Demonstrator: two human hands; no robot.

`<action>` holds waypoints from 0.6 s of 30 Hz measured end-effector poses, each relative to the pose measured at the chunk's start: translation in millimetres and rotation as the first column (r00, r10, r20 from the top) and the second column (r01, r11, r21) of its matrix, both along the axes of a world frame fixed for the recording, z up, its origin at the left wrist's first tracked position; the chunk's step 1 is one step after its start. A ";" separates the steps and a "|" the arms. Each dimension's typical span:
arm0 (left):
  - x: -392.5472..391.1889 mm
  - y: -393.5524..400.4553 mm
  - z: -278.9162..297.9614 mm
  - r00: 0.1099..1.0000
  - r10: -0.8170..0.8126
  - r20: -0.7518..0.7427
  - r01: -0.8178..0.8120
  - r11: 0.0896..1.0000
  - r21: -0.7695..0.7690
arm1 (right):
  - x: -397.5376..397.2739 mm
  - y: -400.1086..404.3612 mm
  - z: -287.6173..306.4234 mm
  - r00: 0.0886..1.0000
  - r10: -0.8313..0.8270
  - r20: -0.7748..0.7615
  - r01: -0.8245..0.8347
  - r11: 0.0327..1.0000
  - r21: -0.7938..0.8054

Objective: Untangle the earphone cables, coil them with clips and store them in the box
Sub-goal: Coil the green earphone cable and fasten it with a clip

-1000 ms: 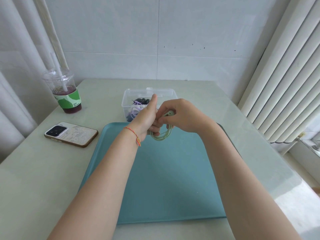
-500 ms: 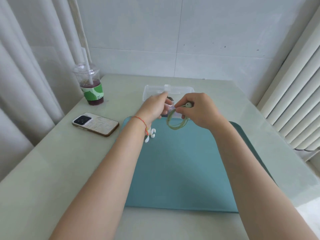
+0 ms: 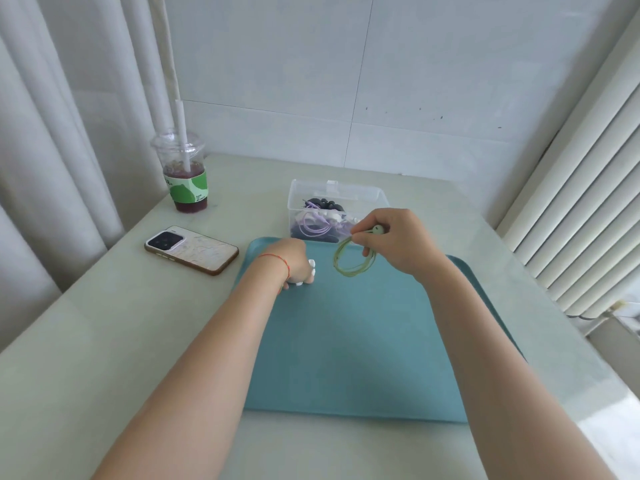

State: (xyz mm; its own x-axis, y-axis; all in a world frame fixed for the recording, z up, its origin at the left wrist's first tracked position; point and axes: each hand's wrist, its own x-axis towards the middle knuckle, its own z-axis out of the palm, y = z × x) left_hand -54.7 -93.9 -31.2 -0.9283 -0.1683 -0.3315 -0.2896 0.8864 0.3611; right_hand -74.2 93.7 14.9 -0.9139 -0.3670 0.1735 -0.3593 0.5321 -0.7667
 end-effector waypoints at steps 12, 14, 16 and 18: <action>-18.2 22.2 20.5 0.967 -0.069 -0.247 0.198 0.813 0.547 | -25.0 21.1 3.9 0.986 0.129 0.109 -0.087 0.941 -0.327; -20.0 30.3 23.4 0.950 -0.134 -0.281 0.275 0.786 0.553 | -27.7 26.2 6.1 0.979 0.161 0.126 -0.101 0.917 -0.386; -21.7 34.2 21.5 0.933 -0.199 -0.300 0.339 0.767 0.545 | -28.9 31.0 7.8 0.972 0.192 0.137 -0.122 0.906 -0.405; -22.2 36.6 20.0 0.933 -0.194 -0.302 0.341 0.741 0.578 | -29.2 35.1 9.4 0.967 0.217 0.134 -0.153 0.914 -0.376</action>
